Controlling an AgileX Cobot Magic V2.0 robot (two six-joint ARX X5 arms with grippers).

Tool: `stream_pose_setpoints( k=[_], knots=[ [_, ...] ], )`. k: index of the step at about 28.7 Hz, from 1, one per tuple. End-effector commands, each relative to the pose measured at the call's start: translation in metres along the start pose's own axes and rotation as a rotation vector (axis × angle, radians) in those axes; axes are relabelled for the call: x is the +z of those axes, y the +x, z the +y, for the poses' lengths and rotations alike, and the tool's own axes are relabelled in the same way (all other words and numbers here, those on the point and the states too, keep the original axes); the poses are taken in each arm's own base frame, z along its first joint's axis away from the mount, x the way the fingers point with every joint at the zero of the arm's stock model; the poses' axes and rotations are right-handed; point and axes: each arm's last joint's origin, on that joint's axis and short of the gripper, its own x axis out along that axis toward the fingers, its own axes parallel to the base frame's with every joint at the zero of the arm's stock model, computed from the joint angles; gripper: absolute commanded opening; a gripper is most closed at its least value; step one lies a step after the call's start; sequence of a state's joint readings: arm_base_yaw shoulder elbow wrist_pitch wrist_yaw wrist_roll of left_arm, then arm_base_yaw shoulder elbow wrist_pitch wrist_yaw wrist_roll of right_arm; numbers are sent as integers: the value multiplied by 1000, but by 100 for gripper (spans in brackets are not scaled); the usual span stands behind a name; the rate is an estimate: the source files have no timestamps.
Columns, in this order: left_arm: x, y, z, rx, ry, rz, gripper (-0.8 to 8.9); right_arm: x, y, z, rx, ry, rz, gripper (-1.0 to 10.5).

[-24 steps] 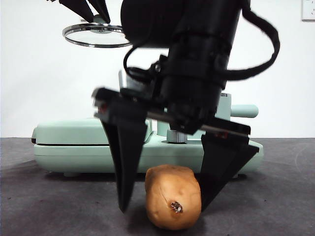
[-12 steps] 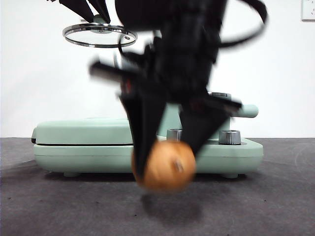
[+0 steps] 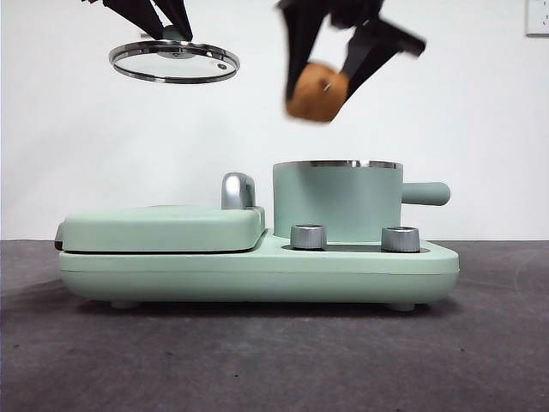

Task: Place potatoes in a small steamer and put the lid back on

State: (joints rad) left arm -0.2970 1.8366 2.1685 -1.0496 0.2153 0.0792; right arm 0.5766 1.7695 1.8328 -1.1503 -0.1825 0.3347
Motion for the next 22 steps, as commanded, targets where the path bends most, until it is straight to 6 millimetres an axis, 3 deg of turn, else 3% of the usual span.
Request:
stream_pose_setpoints(
  k=[1,5,10,15,18,22],
  knots=[
    [8,-10,-3,-6,21,-61,15,31,0,-14,-25,-38,-13,6],
    [8,-10,-3,-6,21,-61,15,59,10,-32,-52,-22,-8,6],
    [8,-10,-3,-6,21,-60,15,81,49,-53,-74,1,23,6],
    [8,-10,-3,-6,21,-60,15,83,90,-68,-96,17,114,12],
    [8,-10,-3,-6,21,-59,15,80,93,-67,-99,9,142,149],
    [7,-10,-3,-7,19,-53,15,78,93,-67,-104,14,163,475]
  ],
)
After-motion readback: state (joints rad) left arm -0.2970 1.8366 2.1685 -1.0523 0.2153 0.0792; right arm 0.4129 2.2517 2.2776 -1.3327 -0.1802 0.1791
